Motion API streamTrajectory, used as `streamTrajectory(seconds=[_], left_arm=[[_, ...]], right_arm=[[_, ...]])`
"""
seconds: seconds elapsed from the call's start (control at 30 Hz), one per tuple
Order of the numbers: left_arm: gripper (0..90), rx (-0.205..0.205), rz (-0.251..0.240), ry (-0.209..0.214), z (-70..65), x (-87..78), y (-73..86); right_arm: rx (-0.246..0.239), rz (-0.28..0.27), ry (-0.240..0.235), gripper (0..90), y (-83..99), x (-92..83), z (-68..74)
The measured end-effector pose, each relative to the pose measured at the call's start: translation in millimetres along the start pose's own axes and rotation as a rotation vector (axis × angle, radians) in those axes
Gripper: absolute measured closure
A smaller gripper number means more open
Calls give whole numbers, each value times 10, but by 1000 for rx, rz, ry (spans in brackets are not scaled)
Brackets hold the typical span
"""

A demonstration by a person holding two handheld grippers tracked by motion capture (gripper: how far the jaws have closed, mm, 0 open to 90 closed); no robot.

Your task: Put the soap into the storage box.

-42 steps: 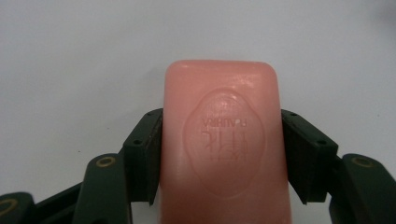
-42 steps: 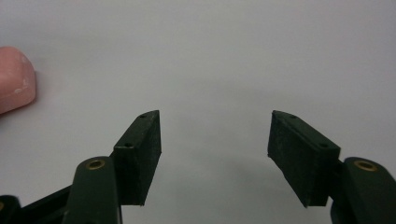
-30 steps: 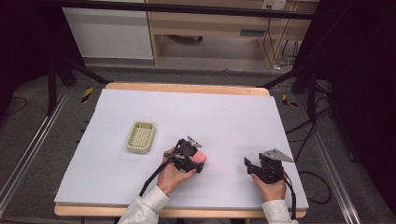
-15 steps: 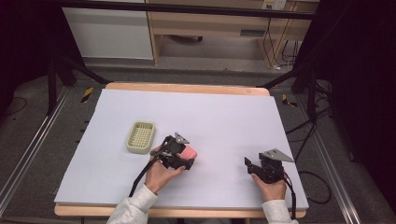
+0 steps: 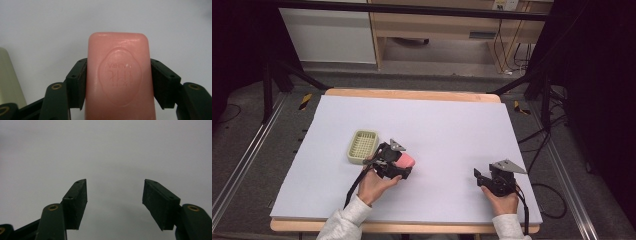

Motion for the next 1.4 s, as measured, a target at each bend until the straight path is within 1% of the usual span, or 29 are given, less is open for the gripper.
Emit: streamTrajectory(seconds=[0.07, 0.23, 0.27, 0.43, 0.6, 0.83, 1.07, 1.2, 1.33, 1.4], left_arm=[[372, -2, -6, -1, 12, -28, 2], [371, -1, -3, 0, 30, -71, 12], [371, -7, -15, 5, 32, -88, 7], [371, -4, -17, -2, 59, -140, 13], [371, -15, -27, -13, 129, -233, 40], [371, -26, -43, -20, 187, -308, 63], [371, -44, -57, -34, 282, -415, 96], [371, -58, -74, -44, 359, -503, 102], [371, -68, -85, -45, 401, -560, 97], [371, -80, -102, -51, 445, -617, 87]], right_arm=[[-1, 0, 0, 365, 0, 0, -1], [-1, -1, 0, 365, 0, -1, 0], [0, 0, 0, 365, 0, -2, 1], [1, 0, -2, 365, -1, -5, 3], [2, -1, -3, 363, -1, -4, 6], [1, -1, -3, 361, -2, -5, 6], [-3, 1, -4, 356, 6, -3, 16], [-4, 2, -5, 348, 9, -1, 17], [-2, 2, -5, 344, 8, -2, 17], [-1, 3, -6, 341, 10, -2, 14]])
Point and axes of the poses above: each handheld gripper's, and its own axes: x roughly forward along the jaws, y roughly out of its underside, z roughly to its left, the point moved 10 cm from there along x, roughly forward along the jaws, and after that the axes turned 13 degrees about y, right-handed, at the moved point
